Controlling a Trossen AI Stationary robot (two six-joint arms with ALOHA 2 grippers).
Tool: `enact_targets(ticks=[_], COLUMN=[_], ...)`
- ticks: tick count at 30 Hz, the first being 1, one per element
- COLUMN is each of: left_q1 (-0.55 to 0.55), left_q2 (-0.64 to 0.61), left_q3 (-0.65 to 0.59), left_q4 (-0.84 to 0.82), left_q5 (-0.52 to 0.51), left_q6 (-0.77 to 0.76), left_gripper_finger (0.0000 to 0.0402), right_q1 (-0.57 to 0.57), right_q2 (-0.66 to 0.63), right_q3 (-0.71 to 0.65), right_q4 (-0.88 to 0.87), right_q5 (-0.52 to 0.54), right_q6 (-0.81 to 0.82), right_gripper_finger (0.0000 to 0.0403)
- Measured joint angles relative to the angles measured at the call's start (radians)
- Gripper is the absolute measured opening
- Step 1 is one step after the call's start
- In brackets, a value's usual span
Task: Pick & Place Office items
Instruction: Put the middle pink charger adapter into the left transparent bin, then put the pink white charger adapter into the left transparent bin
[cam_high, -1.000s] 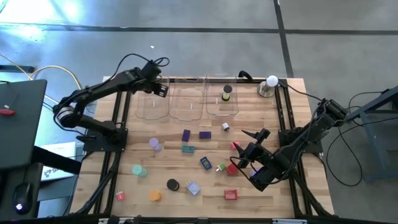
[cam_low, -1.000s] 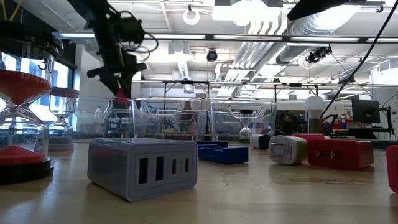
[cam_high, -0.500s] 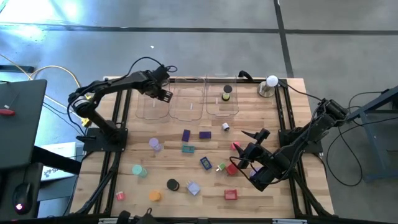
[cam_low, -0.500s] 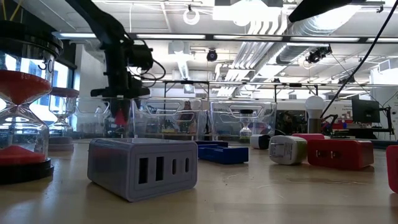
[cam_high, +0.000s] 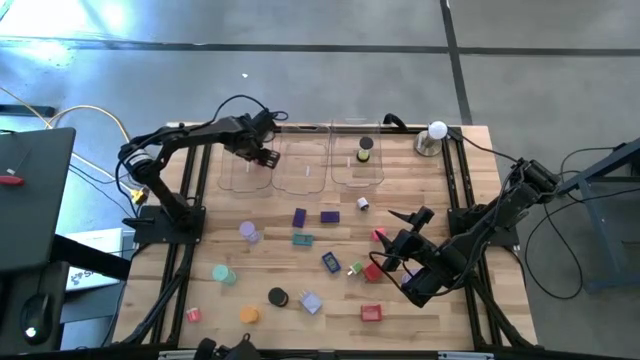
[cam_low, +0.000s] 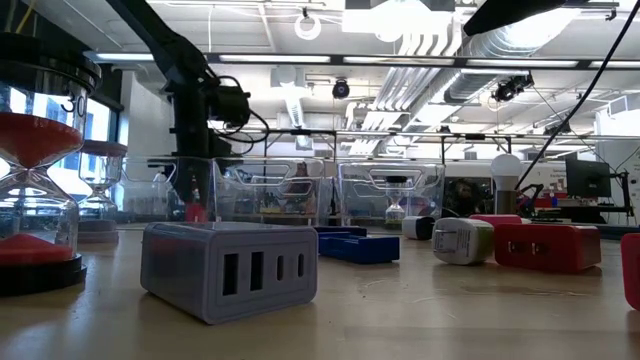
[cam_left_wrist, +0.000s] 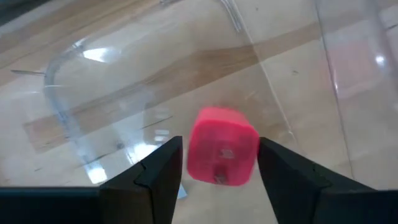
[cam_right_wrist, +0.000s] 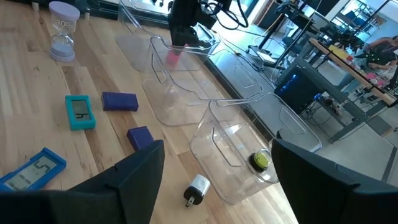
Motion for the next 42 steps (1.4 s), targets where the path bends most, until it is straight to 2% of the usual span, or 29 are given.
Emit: enact_targets(ticks=[11, 20, 28, 32, 37, 42], left_q1=[-0.017, -0.068, -0.16, -0.253, -0.372, -0.548], left_q2=[-0.028, -0.214, -0.424, -0.508, -0.586, -0.615], left_q3=[0.0, 0.0, 0.0, 0.0, 0.0, 0.0], left_q4=[-0.001, -0.049, -0.294, -0.437, -0.536, -0.565], left_q5=[-0.011, 0.013, 0.302, 0.339, 0.3, 0.244], left_q6=[0.057, 0.057, -0.017, -0.142, -0.32, -0.528], left_gripper_finger=[0.0203, 0.0205, 0.0205, 0.0205, 0.0205, 0.0205], right_q1=[0.0, 0.0, 0.0, -0.001, -0.001, -0.001], right_q2=[0.0, 0.0, 0.0, 0.0, 0.0, 0.0], right_q3=[0.0, 0.0, 0.0, 0.0, 0.0, 0.0], right_q4=[0.004, 0.004, -0.002, -0.003, -0.003, -0.003], right_q5=[0.002, 0.004, 0.004, 0.009, 0.029, 0.028], right_q6=[-0.002, -0.003, -0.004, -0.004, -0.004, -0.004], right_gripper_finger=[0.0286, 0.0286, 0.0286, 0.0286, 0.0286, 0.0286])
